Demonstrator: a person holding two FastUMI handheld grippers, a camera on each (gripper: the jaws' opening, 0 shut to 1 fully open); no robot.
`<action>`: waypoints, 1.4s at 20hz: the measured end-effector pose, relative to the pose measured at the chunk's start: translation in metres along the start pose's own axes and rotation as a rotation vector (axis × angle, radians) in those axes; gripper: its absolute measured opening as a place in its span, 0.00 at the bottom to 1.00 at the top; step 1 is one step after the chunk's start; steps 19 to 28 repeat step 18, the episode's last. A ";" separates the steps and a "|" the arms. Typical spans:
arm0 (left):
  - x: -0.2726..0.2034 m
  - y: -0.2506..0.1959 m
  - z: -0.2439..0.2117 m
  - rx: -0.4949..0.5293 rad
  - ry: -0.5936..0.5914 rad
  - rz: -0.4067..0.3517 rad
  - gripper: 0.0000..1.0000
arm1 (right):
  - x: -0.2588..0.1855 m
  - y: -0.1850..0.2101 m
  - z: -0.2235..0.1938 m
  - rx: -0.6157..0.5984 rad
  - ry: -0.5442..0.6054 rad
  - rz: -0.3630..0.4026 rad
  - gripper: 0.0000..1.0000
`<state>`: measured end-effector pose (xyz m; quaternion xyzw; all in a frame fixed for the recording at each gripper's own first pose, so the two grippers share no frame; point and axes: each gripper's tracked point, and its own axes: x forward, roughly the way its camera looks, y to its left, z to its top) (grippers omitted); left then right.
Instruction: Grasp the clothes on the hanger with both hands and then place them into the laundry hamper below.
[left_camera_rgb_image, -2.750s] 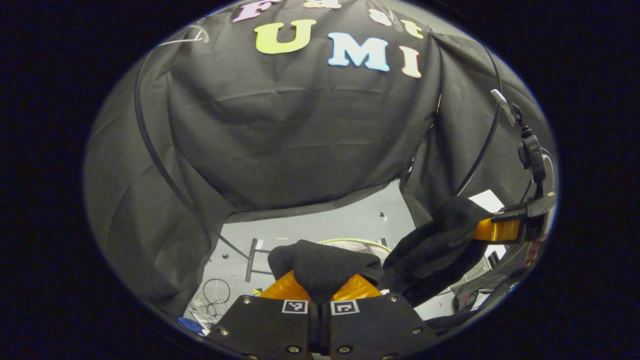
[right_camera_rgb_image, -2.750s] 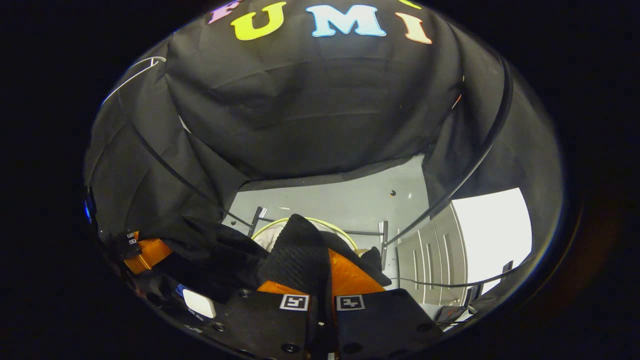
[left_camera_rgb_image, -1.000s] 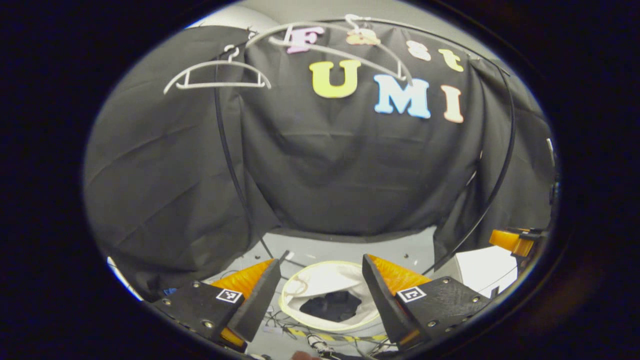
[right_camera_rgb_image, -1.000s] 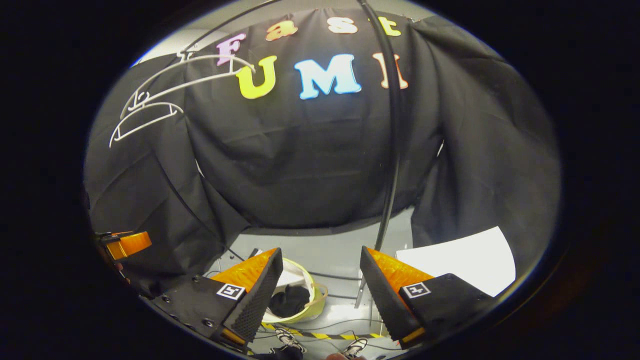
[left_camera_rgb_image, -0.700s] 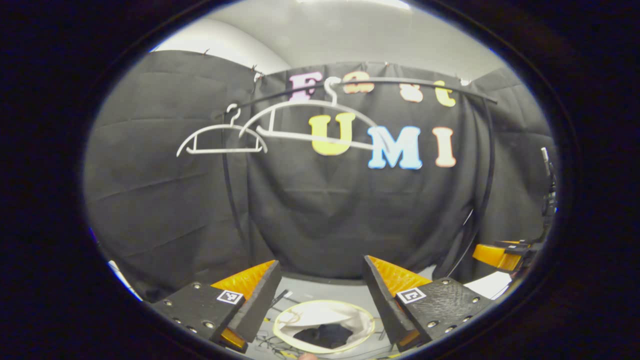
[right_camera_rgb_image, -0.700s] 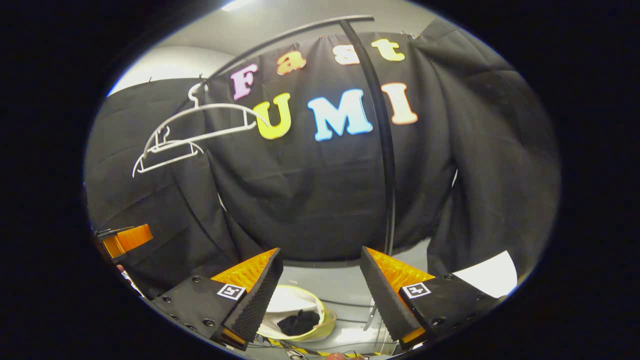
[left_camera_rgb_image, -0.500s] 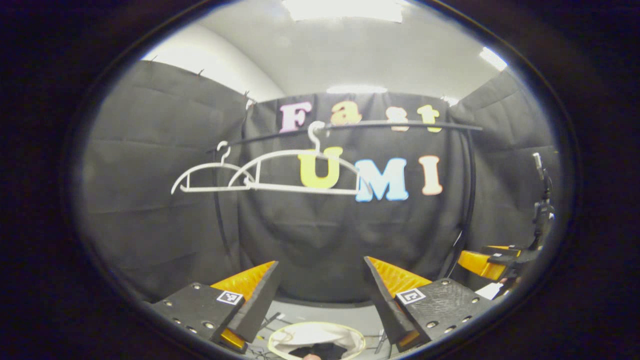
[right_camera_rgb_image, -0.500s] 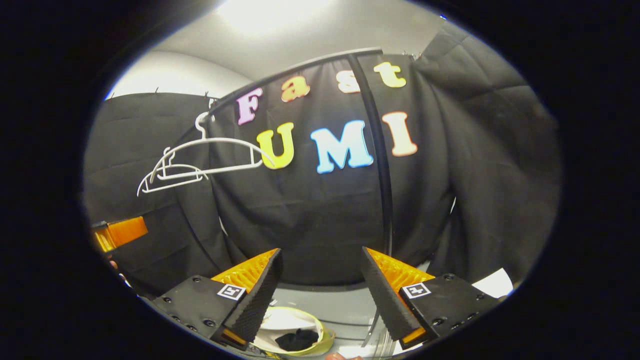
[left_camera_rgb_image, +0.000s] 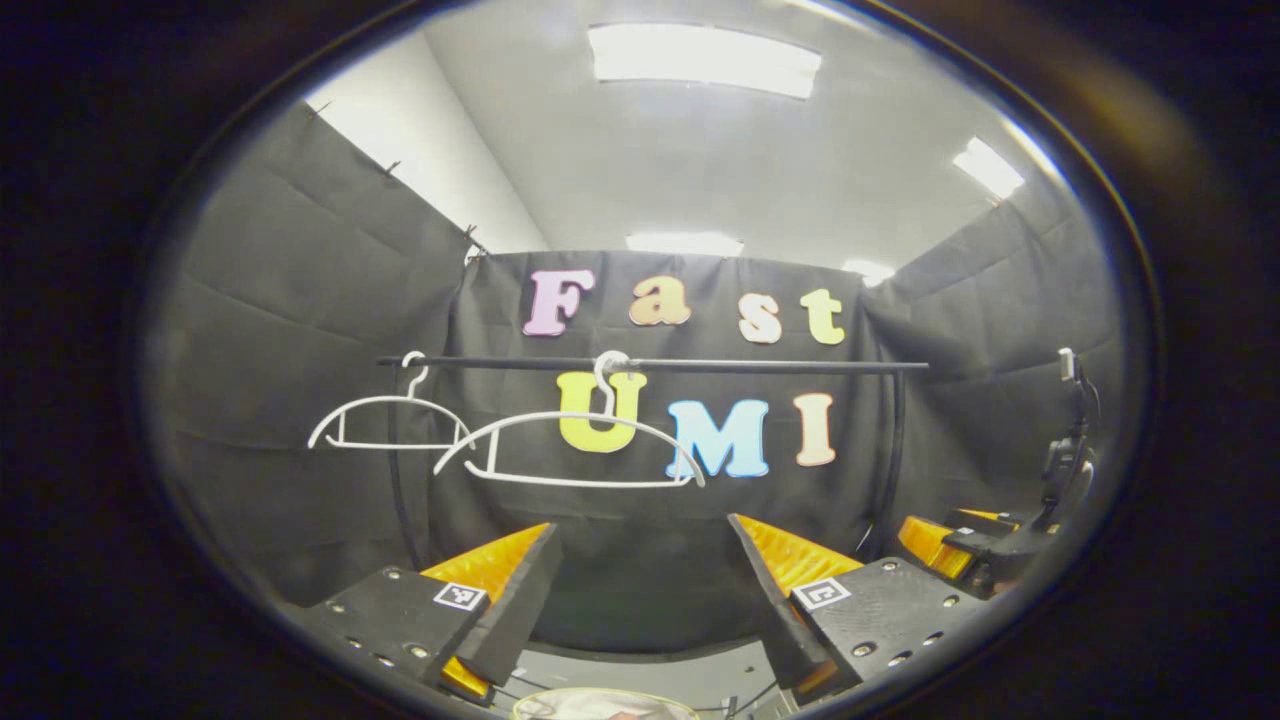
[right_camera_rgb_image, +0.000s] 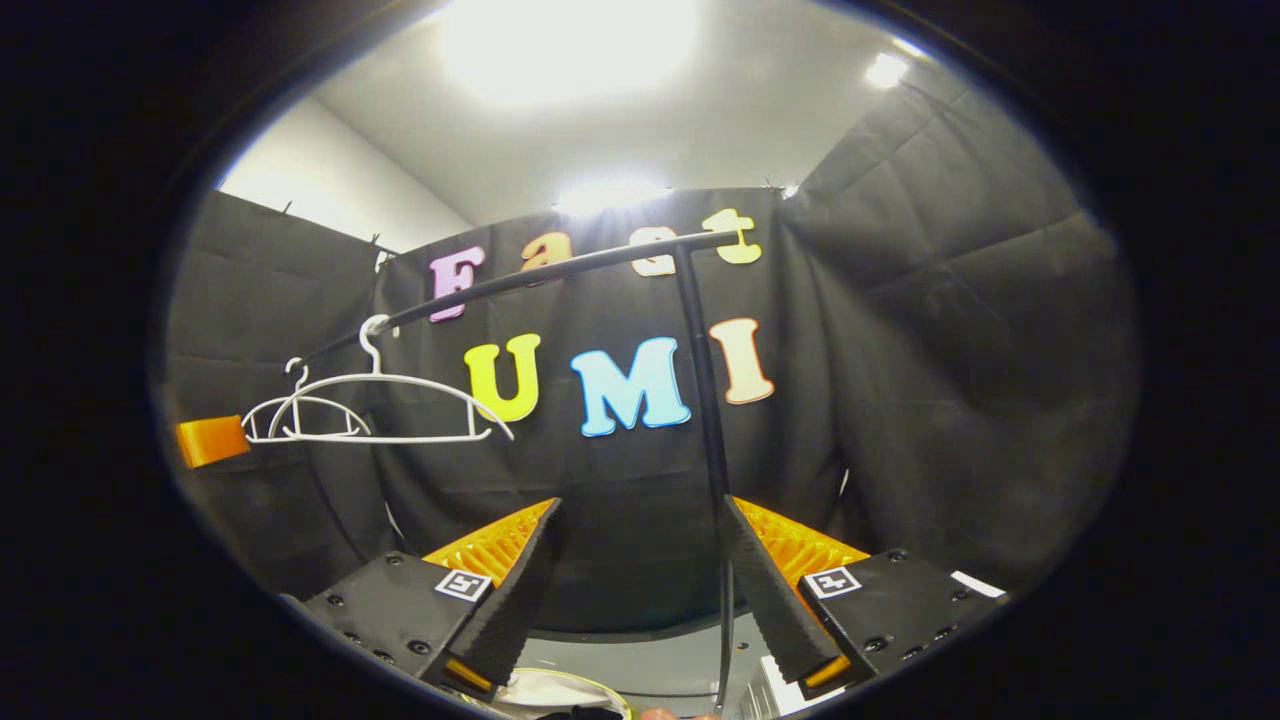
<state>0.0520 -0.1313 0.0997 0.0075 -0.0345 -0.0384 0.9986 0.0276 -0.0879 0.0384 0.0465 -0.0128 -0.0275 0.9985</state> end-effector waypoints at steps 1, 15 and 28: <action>-0.002 0.003 -0.003 0.001 0.005 0.000 0.94 | -0.003 -0.008 -0.005 -0.004 0.007 -0.033 0.98; -0.015 0.015 -0.049 -0.040 0.082 -0.060 0.95 | -0.015 -0.009 -0.024 -0.047 0.060 -0.140 0.97; -0.016 0.019 -0.054 -0.047 0.084 -0.062 0.94 | -0.017 -0.003 -0.022 -0.041 0.051 -0.138 0.98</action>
